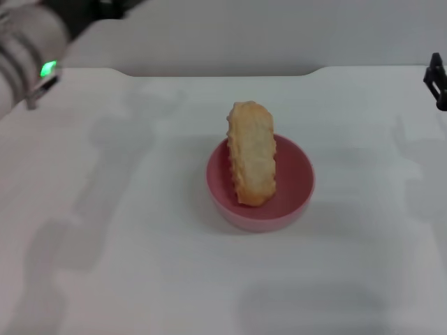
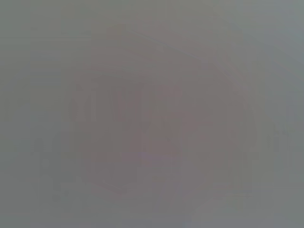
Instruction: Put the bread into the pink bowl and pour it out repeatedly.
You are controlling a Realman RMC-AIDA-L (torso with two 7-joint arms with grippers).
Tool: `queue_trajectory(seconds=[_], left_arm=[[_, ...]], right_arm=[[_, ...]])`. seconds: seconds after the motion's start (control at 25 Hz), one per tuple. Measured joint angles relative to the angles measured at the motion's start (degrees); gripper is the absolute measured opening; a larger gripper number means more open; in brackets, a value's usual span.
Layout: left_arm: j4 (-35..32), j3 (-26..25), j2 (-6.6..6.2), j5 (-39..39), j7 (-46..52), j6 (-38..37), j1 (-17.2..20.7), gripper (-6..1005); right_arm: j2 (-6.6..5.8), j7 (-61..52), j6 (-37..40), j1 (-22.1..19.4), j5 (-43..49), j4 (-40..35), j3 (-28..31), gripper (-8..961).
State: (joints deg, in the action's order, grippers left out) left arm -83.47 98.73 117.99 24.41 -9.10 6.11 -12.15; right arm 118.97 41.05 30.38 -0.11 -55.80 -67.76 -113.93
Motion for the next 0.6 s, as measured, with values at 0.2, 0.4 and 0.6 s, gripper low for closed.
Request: queue_trajectory(seconds=[0.2, 0.4, 0.6], left_arm=[[11.09, 4.72, -0.04, -0.05, -0.01, -19.45, 3.85, 842], [27.33, 9.57, 0.31, 0.29, 1.44, -35.35, 2.27, 855], [35.27, 12.20, 0.49, 0.43, 4.28, -42.67, 0.93, 852]], right_arm=[[-0.27, -7.14, 5.56, 1.43, 0.37, 5.80, -1.12, 798], [-0.43, -10.87, 8.80, 3.51, 2.21, 11.00, -2.10, 793], [-0.42, -14.32, 13.63, 4.92, 2.97, 15.10, -3.65, 793]])
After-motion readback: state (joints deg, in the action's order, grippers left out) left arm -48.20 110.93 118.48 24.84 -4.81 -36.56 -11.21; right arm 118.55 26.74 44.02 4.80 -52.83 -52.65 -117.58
